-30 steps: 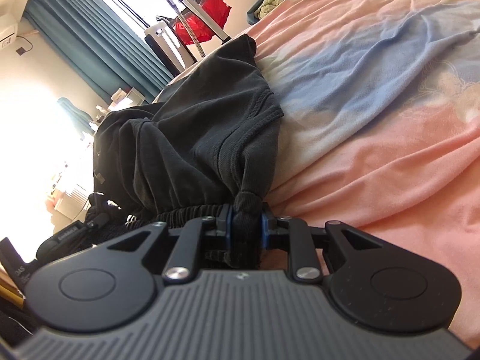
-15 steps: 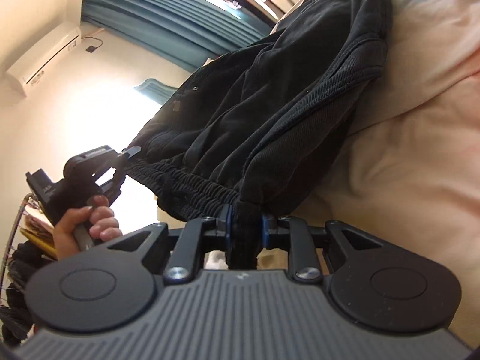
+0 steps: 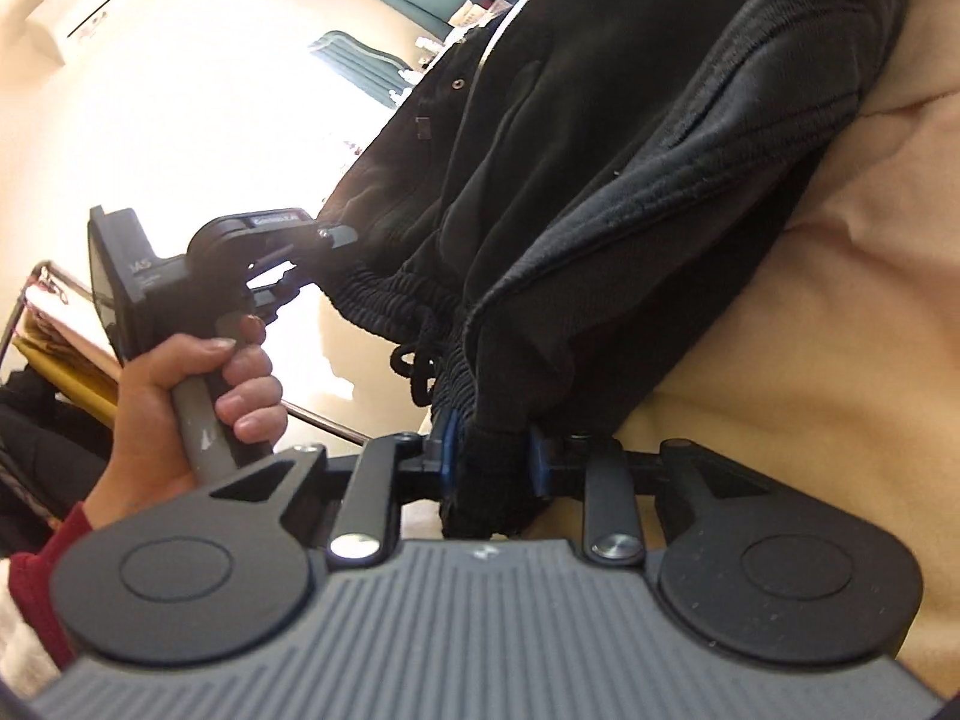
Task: Fold clothes
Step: 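Open both grippers and lay the sweatpants flat on the bed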
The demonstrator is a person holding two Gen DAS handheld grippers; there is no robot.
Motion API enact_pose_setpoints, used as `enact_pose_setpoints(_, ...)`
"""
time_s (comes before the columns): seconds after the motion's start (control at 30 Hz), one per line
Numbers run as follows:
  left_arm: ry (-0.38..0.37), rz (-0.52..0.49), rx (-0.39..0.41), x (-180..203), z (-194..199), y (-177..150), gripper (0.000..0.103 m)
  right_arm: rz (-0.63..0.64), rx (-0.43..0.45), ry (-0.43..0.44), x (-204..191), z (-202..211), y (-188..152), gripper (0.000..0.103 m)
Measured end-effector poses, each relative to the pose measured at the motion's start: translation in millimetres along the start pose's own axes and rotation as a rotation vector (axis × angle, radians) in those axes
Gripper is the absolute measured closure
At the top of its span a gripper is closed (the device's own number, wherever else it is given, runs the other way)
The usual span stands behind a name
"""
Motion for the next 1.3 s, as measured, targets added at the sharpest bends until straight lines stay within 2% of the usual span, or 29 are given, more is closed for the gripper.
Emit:
enact_pose_setpoints(0.03,0.0,-0.001,0.008,-1.1,6.6,-1.0,0.047,0.025,-0.007,-0.004,-4.0,2.8,-1.3,0.049)
enact_pose_setpoints(0.07,0.01,0.001,0.018,-2.4,14.4,-2.7,0.036,0.037,-0.012,-0.011,-7.4,6.8,-3.7,0.024)
enact_pose_setpoints(0.1,0.017,0.0,0.028,-2.5,24.6,-5.1,0.029,0.056,-0.005,-0.019,-11.4,12.5,-6.7,0.011)
enact_pose_setpoints(0.13,0.024,-0.002,0.038,-2.5,35.1,-7.6,0.018,0.078,0.004,-0.027,-15.7,18.6,-9.8,0.012)
enact_pose_setpoints(0.17,0.03,-0.003,0.048,-2.5,45.5,-10.2,0.015,0.109,0.0,-0.035,-20.5,23.8,-12.0,0.012)
enact_pose_setpoints(0.3,0.009,0.005,0.097,5.6,96.8,-19.6,0.013,0.248,-0.01,-0.076,-43.2,52.6,-16.9,0.012)
enact_pose_setpoints(0.43,-0.05,0.009,0.159,29.2,159.7,-32.5,0.01,0.346,0.056,-0.118,-61.5,98.2,-2.1,0.012)
enact_pose_setpoints(0.5,-0.067,-0.009,0.188,45.6,189.2,-41.4,0.008,0.38,0.097,-0.146,-64.8,126.7,9.4,0.012)
enact_pose_setpoints(0.67,-0.167,-0.007,0.226,86.5,244.9,-72.0,0.007,0.472,0.198,-0.235,-74.2,197.8,54.3,0.012)
enact_pose_setpoints(0.83,-0.225,-0.006,0.252,115.6,257.8,-111.8,0.005,0.573,0.256,-0.34,-58.0,255.3,77.1,0.012)
enact_pose_setpoints(0.9,-0.228,-0.017,0.218,123.7,251.1,-130.1,0.005,0.606,0.287,-0.377,-46.3,272.9,81.8,0.012)
enact_pose_setpoints(0.97,-0.226,-0.034,0.202,129.0,248.5,-143.0,0.005,0.561,0.305,-0.401,-27.9,285.1,80.6,0.012)
enact_pose_setpoints(1.07,-0.22,-0.044,0.196,135.5,241.9,-149.8,0.005,0.481,0.31,-0.425,-12.1,289.1,79.2,0.012)
enact_pose_setpoints(1.3,-0.259,-0.106,0.168,153.3,217.5,-159.0,0.006,0.52,0.323,-0.478,-13.9,279.3,79.0,0.013)
Point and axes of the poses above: each gripper's, at about its wrist camera, not at the fingertips, and z roughly against the way its jaws point, x to its right, y to its top, the point moved 4 cm from there along -z, roughly the way its jaws point, and after that the axes turned 7 degrees about y, right-handed, at the moved point
